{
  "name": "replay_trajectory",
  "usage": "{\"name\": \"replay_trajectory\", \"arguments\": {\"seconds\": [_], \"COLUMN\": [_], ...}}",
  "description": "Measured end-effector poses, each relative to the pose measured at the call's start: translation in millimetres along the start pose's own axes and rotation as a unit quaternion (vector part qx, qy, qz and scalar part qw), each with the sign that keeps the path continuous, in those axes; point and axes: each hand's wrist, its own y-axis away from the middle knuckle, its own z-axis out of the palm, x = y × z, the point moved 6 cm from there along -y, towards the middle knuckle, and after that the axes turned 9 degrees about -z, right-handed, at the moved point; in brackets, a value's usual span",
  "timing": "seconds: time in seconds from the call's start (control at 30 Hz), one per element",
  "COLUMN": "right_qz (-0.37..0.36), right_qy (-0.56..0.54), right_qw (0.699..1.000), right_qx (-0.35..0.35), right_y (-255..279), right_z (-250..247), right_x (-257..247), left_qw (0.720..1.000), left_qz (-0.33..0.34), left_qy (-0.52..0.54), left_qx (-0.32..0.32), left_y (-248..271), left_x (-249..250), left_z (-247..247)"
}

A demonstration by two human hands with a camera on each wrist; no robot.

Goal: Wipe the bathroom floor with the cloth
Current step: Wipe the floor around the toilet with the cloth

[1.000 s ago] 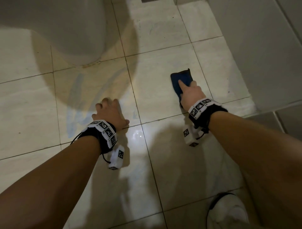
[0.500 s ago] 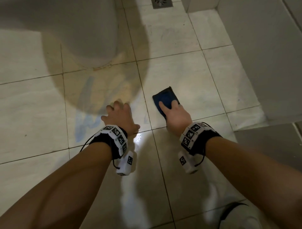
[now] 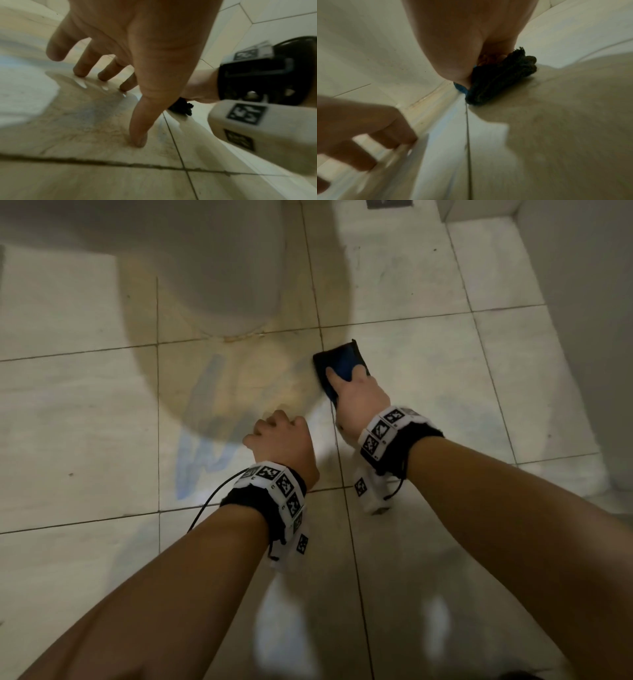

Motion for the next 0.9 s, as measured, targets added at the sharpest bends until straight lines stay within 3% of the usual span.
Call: {"name": "replay_trajectory", "arguments": {"seconds": [0.17,0.3,0.6,0.73,0.9], "right_qz": [-0.018,-0.007,0.227,0.273,0.291], "right_qy": [-0.007,-0.048,-0.057,-0.052,-0.067], "right_qw": [1.000,0.999,0.972,0.960,0.954], "right_qx": [0.000,0.008,0.009,-0.016,-0.026], "right_y": [-45.5,-53.0,7.1,30.1,34.3], "right_z": [-15.2,-22.1,-36.3,-32.0,-33.4], "right_x": [12.0,38.5,198.7,218.9,208.5], "left_qw": [1.000,0.999,0.998,0.998,0.999], "left_qz": [0.002,-0.032,-0.043,-0.028,-0.016], "left_qy": [-0.010,0.001,-0.029,-0.045,-0.048], "left_qx": [0.001,-0.036,-0.036,-0.026,-0.020], "left_y": [-1.5,-6.7,-5.7,-1.6,1.2], "left_x": [1.2,8.5,13.1,11.6,10.4], "left_z": [1.5,-3.1,-6.7,-10.0,-10.5]}}
